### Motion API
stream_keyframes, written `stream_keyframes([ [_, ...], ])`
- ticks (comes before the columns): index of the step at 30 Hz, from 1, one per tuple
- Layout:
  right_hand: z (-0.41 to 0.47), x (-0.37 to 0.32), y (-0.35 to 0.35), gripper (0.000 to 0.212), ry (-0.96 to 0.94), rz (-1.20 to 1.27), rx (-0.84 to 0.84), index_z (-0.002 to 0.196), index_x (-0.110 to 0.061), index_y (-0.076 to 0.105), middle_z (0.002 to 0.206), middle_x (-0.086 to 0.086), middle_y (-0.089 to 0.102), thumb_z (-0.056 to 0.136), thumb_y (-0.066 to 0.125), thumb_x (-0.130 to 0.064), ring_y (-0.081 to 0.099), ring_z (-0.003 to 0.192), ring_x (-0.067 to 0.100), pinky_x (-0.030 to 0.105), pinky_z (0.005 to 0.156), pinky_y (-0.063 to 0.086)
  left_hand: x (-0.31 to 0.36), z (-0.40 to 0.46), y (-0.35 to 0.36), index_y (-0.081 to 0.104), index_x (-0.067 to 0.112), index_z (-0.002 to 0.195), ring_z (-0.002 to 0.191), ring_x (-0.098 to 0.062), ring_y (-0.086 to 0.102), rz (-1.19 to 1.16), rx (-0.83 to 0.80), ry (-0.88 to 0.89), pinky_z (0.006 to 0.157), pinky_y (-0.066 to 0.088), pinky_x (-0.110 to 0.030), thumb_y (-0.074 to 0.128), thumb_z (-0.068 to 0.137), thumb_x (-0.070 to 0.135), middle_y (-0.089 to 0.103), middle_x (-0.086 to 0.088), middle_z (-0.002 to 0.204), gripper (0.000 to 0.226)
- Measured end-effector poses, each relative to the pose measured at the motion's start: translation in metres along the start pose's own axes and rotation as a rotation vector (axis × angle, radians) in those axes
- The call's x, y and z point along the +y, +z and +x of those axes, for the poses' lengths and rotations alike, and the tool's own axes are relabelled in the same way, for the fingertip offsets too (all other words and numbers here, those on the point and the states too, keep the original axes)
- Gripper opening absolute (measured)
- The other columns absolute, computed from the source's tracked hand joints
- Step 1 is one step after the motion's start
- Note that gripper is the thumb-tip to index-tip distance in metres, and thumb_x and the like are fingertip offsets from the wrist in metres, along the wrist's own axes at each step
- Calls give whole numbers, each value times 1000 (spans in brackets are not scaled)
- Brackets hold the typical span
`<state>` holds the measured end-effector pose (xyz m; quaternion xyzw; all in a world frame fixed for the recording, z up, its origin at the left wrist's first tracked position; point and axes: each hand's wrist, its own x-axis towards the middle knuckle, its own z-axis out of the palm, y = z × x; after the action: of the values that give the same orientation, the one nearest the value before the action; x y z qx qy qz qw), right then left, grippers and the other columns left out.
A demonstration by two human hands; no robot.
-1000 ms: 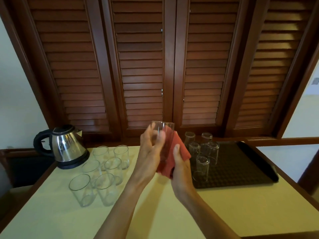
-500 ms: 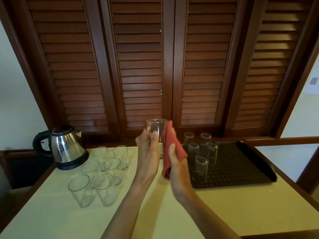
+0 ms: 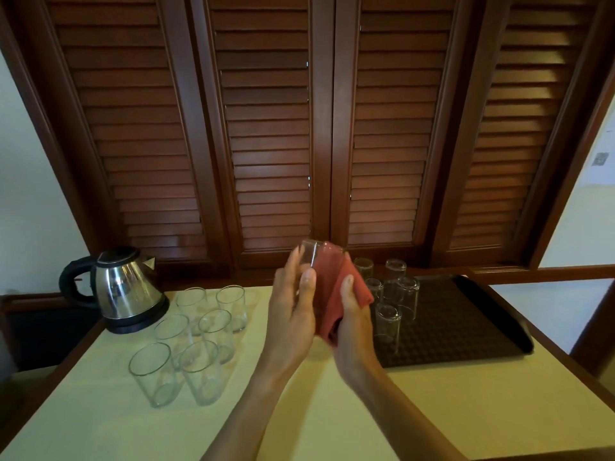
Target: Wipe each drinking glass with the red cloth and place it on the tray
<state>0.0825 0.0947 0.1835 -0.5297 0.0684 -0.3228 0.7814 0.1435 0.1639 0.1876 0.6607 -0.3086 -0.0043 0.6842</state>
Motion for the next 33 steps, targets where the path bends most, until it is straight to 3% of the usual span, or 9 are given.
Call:
stream_keyframes([
  [6, -17, 13, 10, 77, -29, -135, -32, 143, -35, 51, 124, -10, 70, 79, 55, -79, 63, 119, 11, 28, 96, 54, 13, 8, -4, 49, 55, 129, 122, 7, 51, -5, 56, 5, 103, 50, -27, 39, 97, 64, 40, 20, 127, 35],
  [10, 0, -3, 2, 49, -72, -86, -60, 140, -32, 52, 122, -8, 71, 95, 46, -48, 66, 116, 10, 23, 85, 58, 3, -3, -5, 48, 47, 135, 128, -10, 54, -32, -19, -43, 94, 60, -26, 56, 86, 63, 43, 14, 125, 52],
  [13, -9, 10, 6, 59, -121, -227, -107, 155, -42, 30, 145, -1, 48, 100, 45, -58, 58, 125, 17, 32, 102, 52, -4, 6, -9, 58, 54, 130, 127, -20, 60, -108, 74, -49, 103, 56, -43, 53, 92, 75, 57, 5, 133, 44],
  [15, -17, 21, 7, 66, -135, -237, -92, 150, -49, 37, 123, -18, 54, 90, 52, -72, 62, 112, 15, 24, 94, 51, -1, 10, -11, 54, 59, 135, 130, -18, 60, -173, 73, -84, 107, 53, -46, 47, 93, 77, 58, 3, 143, 46],
  [18, -1, 11, 2, 43, -107, -105, -74, 136, -42, 51, 116, -9, 74, 95, 47, -54, 69, 109, 12, 32, 94, 57, 2, 0, -7, 47, 47, 146, 123, -8, 63, -190, -37, -138, 88, 59, -22, 42, 92, 59, 61, 5, 142, 55],
  [22, -7, 9, 8, 47, -149, -180, -130, 145, -41, 42, 137, -18, 62, 100, 47, -54, 55, 131, 6, 24, 107, 47, 12, 5, -8, 61, 45, 116, 116, -7, 61, -201, 32, -91, 70, 54, -9, 54, 89, 52, 55, 6, 127, 28],
  [25, -18, 15, 10, 87, -104, -210, -139, 149, -23, 45, 124, -10, 67, 82, 58, -76, 65, 108, 3, 16, 85, 53, 6, 13, -17, 59, 44, 129, 119, -12, 63, -205, 77, -57, 84, 59, -24, 59, 86, 67, 56, 6, 129, 48],
  [27, -4, 6, 7, 49, -131, -182, -129, 138, -33, 52, 107, -19, 74, 95, 49, -56, 70, 98, -1, 14, 76, 54, 3, 5, -16, 52, 39, 144, 116, -10, 68, -213, 31, -47, 91, 61, -35, 56, 93, 60, 64, 6, 130, 56],
  [33, -7, 12, 10, 57, -219, -281, -154, 157, -35, 24, 155, -31, 36, 103, 42, -43, 30, 145, -7, 12, 113, 31, 2, 9, -11, 59, 39, 132, 122, -17, 62, -162, 66, -127, 104, 54, -45, 25, 102, 69, 65, 3, 128, 54],
])
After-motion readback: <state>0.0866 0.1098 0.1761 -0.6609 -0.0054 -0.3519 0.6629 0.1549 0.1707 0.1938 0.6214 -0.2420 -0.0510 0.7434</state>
